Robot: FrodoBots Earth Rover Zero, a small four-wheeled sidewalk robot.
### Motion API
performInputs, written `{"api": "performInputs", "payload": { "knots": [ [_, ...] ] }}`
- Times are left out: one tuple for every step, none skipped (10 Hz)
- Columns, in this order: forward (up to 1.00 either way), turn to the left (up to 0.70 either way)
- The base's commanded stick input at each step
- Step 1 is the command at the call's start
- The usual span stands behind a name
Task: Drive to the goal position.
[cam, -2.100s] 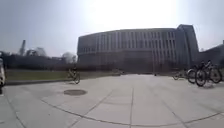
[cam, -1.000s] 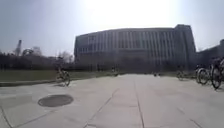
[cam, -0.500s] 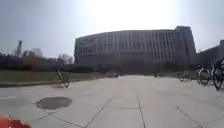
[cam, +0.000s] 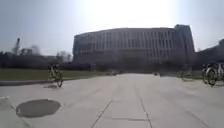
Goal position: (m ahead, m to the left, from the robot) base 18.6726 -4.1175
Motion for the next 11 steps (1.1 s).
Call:
{"api": "performInputs", "payload": {
  "knots": [
    [1.00,0.00],
    [1.00,0.00],
    [1.00,0.00],
    [1.00,0.00],
    [1.00,0.00],
    [1.00,0.00],
    [1.00,0.00],
    [1.00,0.00],
    [1.00,0.00],
    [1.00,0.00],
    [1.00,0.00]
  ]
}}
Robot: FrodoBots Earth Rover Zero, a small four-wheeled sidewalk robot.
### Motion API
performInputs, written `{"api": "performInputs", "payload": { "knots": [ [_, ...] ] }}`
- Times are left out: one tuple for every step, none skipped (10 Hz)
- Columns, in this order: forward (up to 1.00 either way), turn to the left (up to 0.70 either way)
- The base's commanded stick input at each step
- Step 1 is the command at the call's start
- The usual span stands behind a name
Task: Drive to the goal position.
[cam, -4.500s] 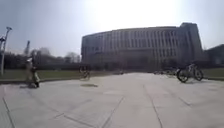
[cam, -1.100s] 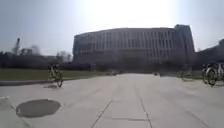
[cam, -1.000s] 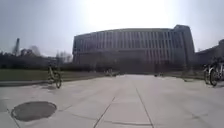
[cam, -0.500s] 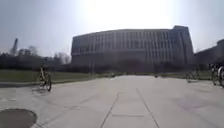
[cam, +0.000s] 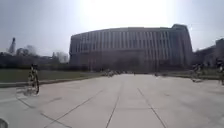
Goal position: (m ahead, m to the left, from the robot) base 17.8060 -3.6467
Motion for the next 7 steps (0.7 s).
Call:
{"api": "performInputs", "payload": {
  "knots": [
    [1.00,0.00],
    [1.00,0.00],
    [1.00,0.00],
    [1.00,0.00],
    [1.00,0.00],
    [1.00,0.00],
    [1.00,0.00]
  ]
}}
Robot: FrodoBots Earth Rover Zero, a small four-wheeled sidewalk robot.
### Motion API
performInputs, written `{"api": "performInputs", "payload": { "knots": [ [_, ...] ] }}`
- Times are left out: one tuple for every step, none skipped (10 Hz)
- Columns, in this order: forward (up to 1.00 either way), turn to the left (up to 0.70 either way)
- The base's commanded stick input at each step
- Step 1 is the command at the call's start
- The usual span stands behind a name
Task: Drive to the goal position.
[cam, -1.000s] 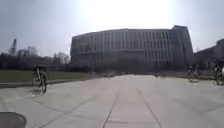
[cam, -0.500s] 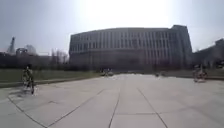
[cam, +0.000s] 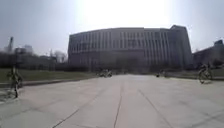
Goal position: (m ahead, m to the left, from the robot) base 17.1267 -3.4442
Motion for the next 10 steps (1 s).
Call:
{"api": "performInputs", "payload": {
  "knots": [
    [1.00,0.00],
    [1.00,0.00],
    [1.00,0.00],
    [1.00,0.00],
    [1.00,0.00],
    [1.00,0.00],
    [1.00,0.00],
    [1.00,0.00],
    [1.00,0.00],
    [1.00,0.00]
  ]
}}
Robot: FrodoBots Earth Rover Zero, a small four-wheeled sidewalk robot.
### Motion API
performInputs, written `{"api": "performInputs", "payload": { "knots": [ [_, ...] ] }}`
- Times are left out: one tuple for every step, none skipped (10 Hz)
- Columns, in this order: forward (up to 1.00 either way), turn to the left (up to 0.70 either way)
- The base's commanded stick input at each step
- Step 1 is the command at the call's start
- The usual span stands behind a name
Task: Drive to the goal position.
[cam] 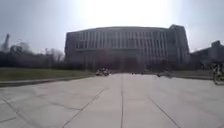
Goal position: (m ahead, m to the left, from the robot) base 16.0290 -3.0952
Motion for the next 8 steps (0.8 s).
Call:
{"api": "performInputs", "payload": {
  "knots": [
    [1.00,0.00],
    [1.00,0.00],
    [1.00,0.00],
    [1.00,0.00],
    [1.00,0.00],
    [1.00,0.00],
    [1.00,0.00],
    [1.00,0.00]
  ]
}}
